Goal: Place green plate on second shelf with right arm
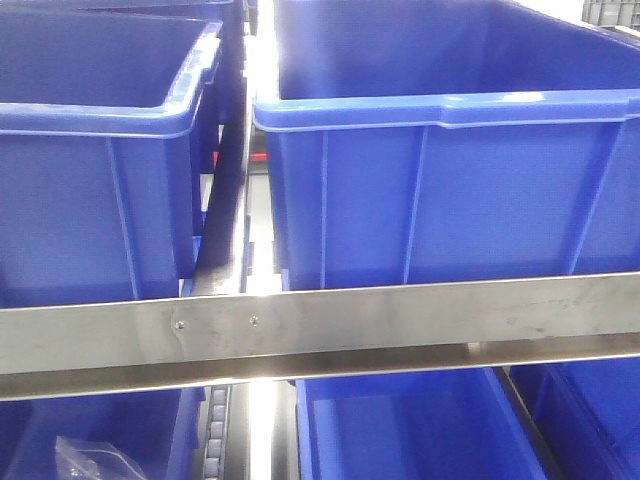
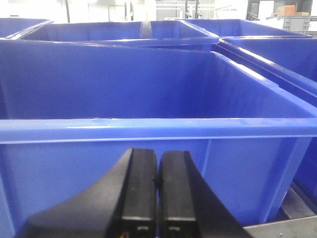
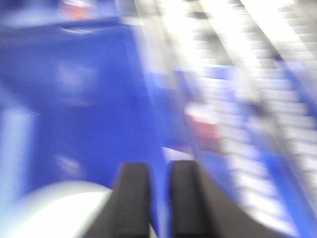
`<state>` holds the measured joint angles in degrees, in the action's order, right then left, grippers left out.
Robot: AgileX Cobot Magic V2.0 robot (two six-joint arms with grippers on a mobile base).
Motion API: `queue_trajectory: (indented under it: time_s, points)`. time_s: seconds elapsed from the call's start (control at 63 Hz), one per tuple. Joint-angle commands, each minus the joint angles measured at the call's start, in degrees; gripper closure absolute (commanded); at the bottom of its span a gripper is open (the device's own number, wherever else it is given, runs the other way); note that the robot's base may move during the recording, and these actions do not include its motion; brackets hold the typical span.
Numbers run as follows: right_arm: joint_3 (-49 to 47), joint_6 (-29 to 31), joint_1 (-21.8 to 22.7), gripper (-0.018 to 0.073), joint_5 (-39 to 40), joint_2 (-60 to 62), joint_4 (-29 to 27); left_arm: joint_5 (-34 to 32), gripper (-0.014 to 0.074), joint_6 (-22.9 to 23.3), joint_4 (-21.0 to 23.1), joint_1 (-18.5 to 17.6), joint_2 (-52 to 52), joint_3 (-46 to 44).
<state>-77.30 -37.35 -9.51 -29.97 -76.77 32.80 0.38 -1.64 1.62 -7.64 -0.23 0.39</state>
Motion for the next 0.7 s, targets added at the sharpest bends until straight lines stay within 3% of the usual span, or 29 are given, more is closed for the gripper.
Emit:
queue_trajectory:
  time_s: [0.0,0.349,0.683]
  points:
    - [1.88,5.86,0.18,0.0531,-1.33,8.73,0.91,-4.78,0.0466,0.14,0.32,-0.11,-0.90,2.27]
    - [18.41,6.48,0.18,0.0536,-3.42,30.21,-1.83,-4.78,0.0466,0.14,0.32,-0.11,-0.90,2.27]
    - [20.14,6.48,0.18,0.0536,-5.85,32.47,-1.83,-4.78,0.0466,0.14,0.32,-0.11,-0.90,2.27]
